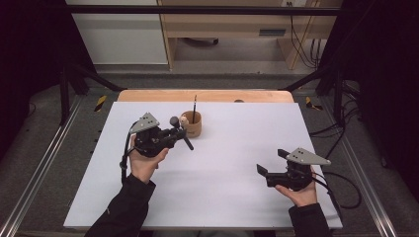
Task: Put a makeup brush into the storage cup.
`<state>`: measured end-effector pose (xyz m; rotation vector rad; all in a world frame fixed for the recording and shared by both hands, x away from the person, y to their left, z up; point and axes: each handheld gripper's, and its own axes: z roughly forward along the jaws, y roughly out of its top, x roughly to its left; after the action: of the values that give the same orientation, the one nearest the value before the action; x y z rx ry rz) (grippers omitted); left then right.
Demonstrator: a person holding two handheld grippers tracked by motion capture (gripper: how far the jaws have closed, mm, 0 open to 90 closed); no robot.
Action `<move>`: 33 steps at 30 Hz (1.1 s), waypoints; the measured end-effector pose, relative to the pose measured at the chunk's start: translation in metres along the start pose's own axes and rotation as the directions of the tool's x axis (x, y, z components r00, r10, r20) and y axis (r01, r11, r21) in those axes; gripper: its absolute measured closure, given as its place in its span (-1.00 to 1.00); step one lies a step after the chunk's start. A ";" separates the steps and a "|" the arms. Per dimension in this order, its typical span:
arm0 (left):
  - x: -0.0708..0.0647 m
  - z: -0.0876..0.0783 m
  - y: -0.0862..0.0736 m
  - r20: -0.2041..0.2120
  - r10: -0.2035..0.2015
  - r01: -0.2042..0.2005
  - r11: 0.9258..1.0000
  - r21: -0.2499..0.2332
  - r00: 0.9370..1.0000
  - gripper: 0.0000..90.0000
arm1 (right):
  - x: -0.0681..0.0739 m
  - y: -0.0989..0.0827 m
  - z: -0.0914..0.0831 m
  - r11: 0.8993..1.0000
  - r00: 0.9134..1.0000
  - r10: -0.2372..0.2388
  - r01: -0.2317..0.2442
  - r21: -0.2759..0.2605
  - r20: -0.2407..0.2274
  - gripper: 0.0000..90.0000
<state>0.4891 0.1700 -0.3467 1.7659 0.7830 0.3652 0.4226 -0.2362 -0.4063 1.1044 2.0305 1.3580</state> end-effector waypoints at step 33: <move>0.028 0.031 0.019 -0.073 0.000 0.004 0.999 0.051 0.997 0.70 | -0.004 -0.003 -0.002 1.000 1.000 0.015 -0.015 0.002 0.018 -0.85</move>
<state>0.5348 0.1630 -0.3435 1.8075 0.8522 0.4135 0.4228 -0.2413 -0.4085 1.1311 2.0147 1.3493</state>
